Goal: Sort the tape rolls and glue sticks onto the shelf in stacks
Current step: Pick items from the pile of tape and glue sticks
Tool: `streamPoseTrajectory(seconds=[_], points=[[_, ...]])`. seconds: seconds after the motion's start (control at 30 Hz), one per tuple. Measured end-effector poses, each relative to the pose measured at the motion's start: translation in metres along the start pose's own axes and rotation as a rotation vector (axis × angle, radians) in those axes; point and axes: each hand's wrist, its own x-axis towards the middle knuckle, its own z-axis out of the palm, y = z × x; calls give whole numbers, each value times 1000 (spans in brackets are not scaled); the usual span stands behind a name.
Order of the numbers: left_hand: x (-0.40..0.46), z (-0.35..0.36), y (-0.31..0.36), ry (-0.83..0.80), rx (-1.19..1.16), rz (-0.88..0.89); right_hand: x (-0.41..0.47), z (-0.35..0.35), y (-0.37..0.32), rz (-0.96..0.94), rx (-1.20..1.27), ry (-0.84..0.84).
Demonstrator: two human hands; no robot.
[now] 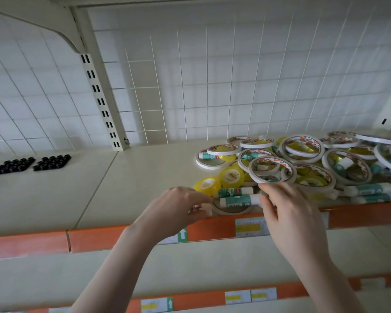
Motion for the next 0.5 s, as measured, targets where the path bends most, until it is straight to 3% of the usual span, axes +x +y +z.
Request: streamPoseTrajectory(seconds=[0.33, 0.5], points=[[8, -12, -7, -110, 62, 25, 3, 11, -9, -33, 8, 12], [1, -16, -14, -27, 44, -42, 8, 15, -17, -60, 30, -18]])
